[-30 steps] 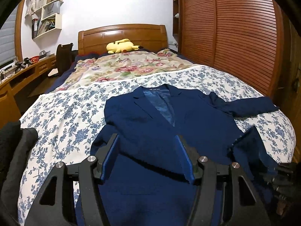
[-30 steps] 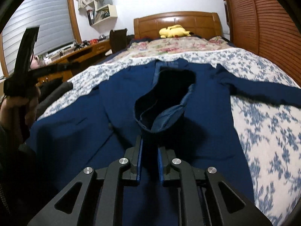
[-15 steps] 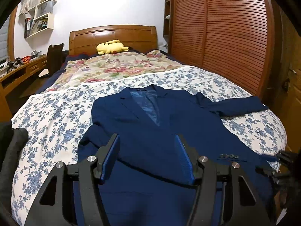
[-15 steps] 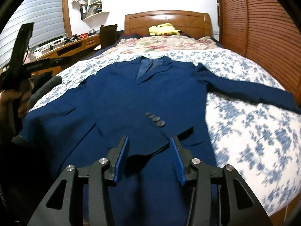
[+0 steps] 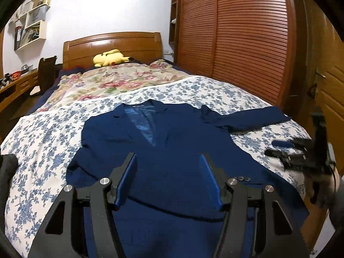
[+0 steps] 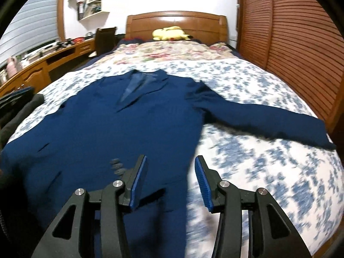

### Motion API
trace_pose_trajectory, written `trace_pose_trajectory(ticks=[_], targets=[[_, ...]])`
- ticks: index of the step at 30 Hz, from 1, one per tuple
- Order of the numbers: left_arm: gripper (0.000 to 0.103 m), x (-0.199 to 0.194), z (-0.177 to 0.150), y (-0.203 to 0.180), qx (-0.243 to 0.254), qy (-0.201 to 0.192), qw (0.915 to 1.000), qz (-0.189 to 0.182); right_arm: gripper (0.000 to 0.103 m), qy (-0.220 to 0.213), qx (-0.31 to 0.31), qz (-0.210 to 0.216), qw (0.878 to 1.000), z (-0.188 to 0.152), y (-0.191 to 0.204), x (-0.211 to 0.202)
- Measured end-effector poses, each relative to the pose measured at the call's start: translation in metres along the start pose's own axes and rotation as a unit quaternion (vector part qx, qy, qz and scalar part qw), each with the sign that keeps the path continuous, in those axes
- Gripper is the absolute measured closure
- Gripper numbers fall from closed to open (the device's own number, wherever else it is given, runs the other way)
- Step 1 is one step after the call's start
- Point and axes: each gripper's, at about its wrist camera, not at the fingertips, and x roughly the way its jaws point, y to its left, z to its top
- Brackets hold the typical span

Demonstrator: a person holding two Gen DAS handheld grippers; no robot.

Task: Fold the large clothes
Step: 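Move the right gripper to the cuff of the other sleeve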

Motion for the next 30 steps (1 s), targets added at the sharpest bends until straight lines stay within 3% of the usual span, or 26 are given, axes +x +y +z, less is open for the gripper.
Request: trace_pose_trajectory(ticks=[4,6,12,19,30], targets=[[0.042,0.001,0.000,-0.010,0.011,-0.001,0.9999,-0.004,0.032,0.016,0.022,-0.031,0.999,0.011,-0.039,0.011],[0.042,0.002,-0.001,-0.014,0.015,-0.001,0.9999,-0.004,0.029,0.027,0.029,-0.053,0.998,0.019,-0.059,0.018],[0.042,0.008,-0.001,-0.020,0.013,0.005,0.9998,-0.010,0.029,0.056,0.069,-0.119,0.989,0.038,-0.129,0.038],[0.042,0.008,-0.006,-0.033,0.023,-0.001,0.9997,-0.011,0.029,0.078,0.121,-0.202,0.969,0.044,-0.199,0.054],[0.042,0.006,-0.008,-0.042,0.034,0.005,0.9990,-0.027,0.029,0.078,0.225,-0.241,0.941,0.038,-0.264,0.059]])
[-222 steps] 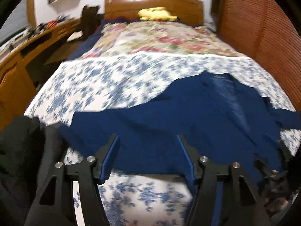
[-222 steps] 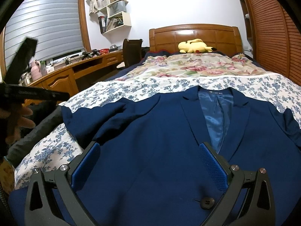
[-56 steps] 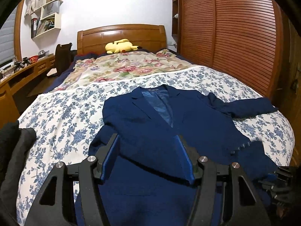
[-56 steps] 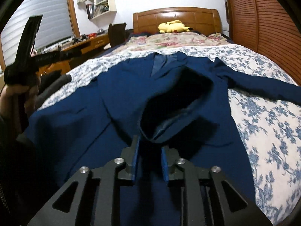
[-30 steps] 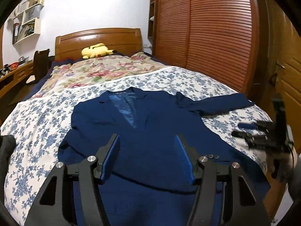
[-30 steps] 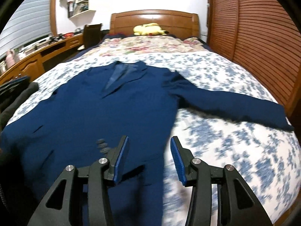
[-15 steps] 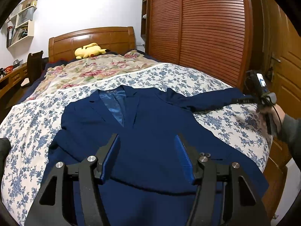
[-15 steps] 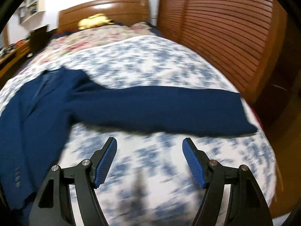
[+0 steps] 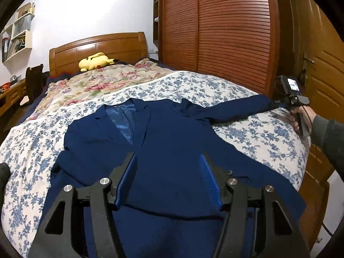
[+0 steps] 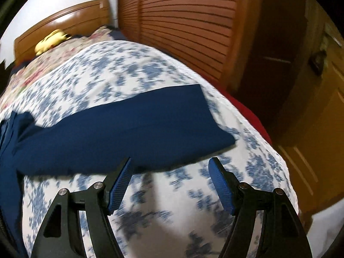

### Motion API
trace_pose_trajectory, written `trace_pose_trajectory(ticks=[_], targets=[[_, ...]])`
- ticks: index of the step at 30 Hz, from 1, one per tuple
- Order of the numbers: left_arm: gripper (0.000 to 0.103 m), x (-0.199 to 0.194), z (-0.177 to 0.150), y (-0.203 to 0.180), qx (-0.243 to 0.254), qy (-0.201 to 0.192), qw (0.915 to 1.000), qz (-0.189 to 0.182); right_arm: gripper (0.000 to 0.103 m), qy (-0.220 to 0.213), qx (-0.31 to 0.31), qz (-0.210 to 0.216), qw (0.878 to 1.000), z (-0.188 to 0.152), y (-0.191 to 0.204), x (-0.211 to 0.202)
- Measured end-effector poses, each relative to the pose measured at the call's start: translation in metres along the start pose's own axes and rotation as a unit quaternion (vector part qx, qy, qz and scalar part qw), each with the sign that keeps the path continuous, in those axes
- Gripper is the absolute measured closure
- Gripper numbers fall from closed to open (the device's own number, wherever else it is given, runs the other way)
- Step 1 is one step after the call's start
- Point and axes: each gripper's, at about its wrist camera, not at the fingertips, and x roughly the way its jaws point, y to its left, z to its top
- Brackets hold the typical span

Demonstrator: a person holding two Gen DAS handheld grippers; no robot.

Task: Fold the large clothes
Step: 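Move the right gripper to the cuff of the other sleeve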

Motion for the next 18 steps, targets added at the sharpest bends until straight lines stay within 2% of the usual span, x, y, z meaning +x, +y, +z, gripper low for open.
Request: trace_pose_trajectory(ticks=[4,11,13,14,16,17,18], targets=[[0.042,0.005,0.000,-0.002,-0.007,0.010,0.9999,-0.005,0.029,0.013,0.032,-0.002,0.999,0.000,-0.010,0.006],[0.042,0.005,-0.002,-0.008,0.010,0.011,0.9999,-0.007,0.029,0.002,0.060,0.012,0.998,0.008,-0.017,0.013],[0.042,0.005,-0.002,-0.008,0.009,0.013,0.9999,-0.007,0.043,0.001,0.062,0.015,0.998,0.009,-0.018,0.015],[0.042,0.005,-0.001,-0.007,0.008,0.013,0.9999,-0.008,0.046,0.001,0.063,0.019,0.998,0.009,-0.020,0.014],[0.042,0.005,-0.002,-0.007,0.006,0.013,0.9998,-0.010,0.066,0.004,0.062,0.024,0.998,0.011,-0.017,0.017],[0.042,0.004,-0.002,-0.007,0.006,0.012,0.9998,-0.011,0.072,0.006,0.059,0.023,0.998,0.011,-0.015,0.018],[0.042,0.004,-0.002,-0.006,0.006,0.013,0.9998,-0.011,0.085,0.009,0.053,0.021,0.998,0.011,-0.013,0.020]])
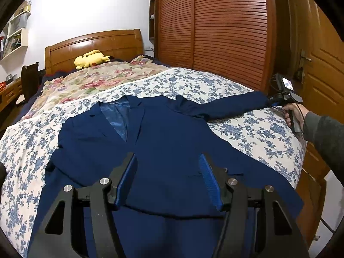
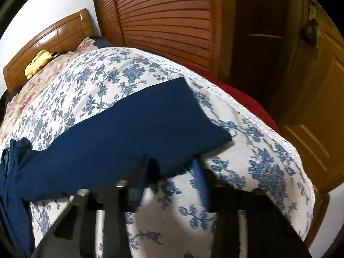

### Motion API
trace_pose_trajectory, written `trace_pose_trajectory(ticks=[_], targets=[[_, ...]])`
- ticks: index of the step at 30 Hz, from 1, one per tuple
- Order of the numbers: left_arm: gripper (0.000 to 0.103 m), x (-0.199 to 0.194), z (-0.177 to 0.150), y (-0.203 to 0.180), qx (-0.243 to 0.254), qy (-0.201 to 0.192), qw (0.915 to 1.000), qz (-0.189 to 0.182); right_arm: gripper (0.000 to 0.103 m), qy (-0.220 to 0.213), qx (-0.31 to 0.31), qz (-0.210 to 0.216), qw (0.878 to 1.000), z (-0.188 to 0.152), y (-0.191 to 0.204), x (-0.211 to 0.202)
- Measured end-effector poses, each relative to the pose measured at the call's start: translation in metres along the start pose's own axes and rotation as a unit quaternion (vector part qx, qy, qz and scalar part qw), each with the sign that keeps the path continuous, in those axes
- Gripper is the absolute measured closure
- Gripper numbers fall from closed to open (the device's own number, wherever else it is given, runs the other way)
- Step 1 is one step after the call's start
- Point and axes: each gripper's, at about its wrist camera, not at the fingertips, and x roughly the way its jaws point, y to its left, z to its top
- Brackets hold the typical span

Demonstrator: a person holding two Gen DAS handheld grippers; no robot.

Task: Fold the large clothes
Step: 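Move the right gripper to the cuff of the other sleeve, then grasp the sleeve cuff with the right gripper and fold it across the front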

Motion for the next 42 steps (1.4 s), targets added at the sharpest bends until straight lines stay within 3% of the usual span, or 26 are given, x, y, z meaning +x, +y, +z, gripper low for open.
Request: trace_pose_trajectory(ticks=[1,4,14,22,27,36,42], targets=[[0.042,0.000,0.000,0.000,0.000,0.001,1.0000,0.000,0.093,0.003,-0.005,0.000,1.000,0.001,0.002,0.001],[0.042,-0.002,0.000,0.002,-0.002,0.001,1.0000,-0.004,0.099,0.006,-0.022,0.008,1.000,0.002,0.007,0.001],[0.042,-0.004,0.001,0.005,-0.008,-0.001,1.0000,-0.004,0.100,-0.064,-0.080,0.061,0.993,0.019,0.038,-0.055],[0.042,-0.015,0.000,0.022,-0.020,-0.009,0.9998,0.002,0.100,-0.122,-0.157,0.124,0.972,0.027,0.102,-0.136],[0.042,-0.026,-0.002,0.038,-0.023,-0.012,0.9995,0.018,0.100,-0.151,-0.199,0.181,0.951,0.016,0.152,-0.190],[0.042,-0.047,-0.013,0.078,-0.046,-0.019,0.9979,0.042,0.100,-0.195,-0.285,0.288,0.893,-0.026,0.251,-0.278],[0.042,-0.057,-0.024,0.108,-0.063,-0.017,0.9956,0.068,0.100,-0.190,-0.329,0.354,0.855,-0.068,0.288,-0.305]])
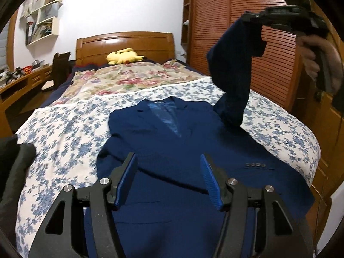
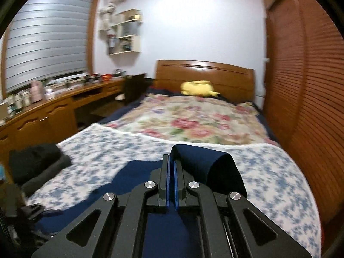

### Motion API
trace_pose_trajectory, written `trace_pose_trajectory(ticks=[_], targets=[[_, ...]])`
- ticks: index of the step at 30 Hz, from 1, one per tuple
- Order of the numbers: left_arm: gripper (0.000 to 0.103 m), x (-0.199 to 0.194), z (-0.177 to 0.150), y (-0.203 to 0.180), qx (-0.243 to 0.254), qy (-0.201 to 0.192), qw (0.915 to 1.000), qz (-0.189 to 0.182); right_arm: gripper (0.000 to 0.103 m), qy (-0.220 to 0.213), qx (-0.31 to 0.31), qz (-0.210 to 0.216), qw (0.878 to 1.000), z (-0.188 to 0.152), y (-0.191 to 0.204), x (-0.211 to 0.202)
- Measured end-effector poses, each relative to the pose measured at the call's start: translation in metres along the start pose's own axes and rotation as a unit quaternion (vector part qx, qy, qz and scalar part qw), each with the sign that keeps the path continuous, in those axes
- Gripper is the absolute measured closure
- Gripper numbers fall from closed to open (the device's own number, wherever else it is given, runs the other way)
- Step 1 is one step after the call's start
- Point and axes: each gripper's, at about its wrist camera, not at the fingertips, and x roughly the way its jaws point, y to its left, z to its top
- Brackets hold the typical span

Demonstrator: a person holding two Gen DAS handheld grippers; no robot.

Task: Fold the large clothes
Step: 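Grasp the sleeve cuff with the right gripper and fold it across the front, then open the right gripper to release the folded sleeve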

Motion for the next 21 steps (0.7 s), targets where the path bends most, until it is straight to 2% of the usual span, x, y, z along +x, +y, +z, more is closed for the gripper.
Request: trace_pose_trajectory(ticks=[4,9,13,15,18,20,21], targets=[[0.042,-0.007,-0.002,0.019,-0.014,-0.007,0.9998,0.009,0.100,0.026,-0.026,0.042,0.998,-0.024,0.027,0.011],[0.042,-0.014,-0.003,0.034,-0.029,-0.013,0.9994,0.015,0.100,0.100,-0.027,0.080,0.991,-0.082,0.049,0.037],[0.042,-0.016,-0.004,0.040,-0.034,-0.014,0.9992,0.017,0.100,0.166,-0.028,0.084,0.982,-0.124,0.058,0.072],[0.042,-0.016,-0.004,0.041,-0.034,-0.015,0.9992,0.016,0.100,0.186,-0.026,0.085,0.978,-0.139,0.062,0.087],[0.042,-0.014,-0.004,0.042,-0.032,-0.013,0.9993,0.017,0.094,0.201,-0.020,0.084,0.976,-0.150,0.076,0.104],[0.042,-0.014,-0.004,0.040,-0.030,-0.013,0.9993,0.015,0.085,0.202,-0.008,0.080,0.976,-0.152,0.073,0.107],[0.042,-0.014,-0.004,0.039,-0.029,-0.013,0.9994,0.015,0.073,0.201,-0.001,0.078,0.976,-0.156,0.071,0.106]])
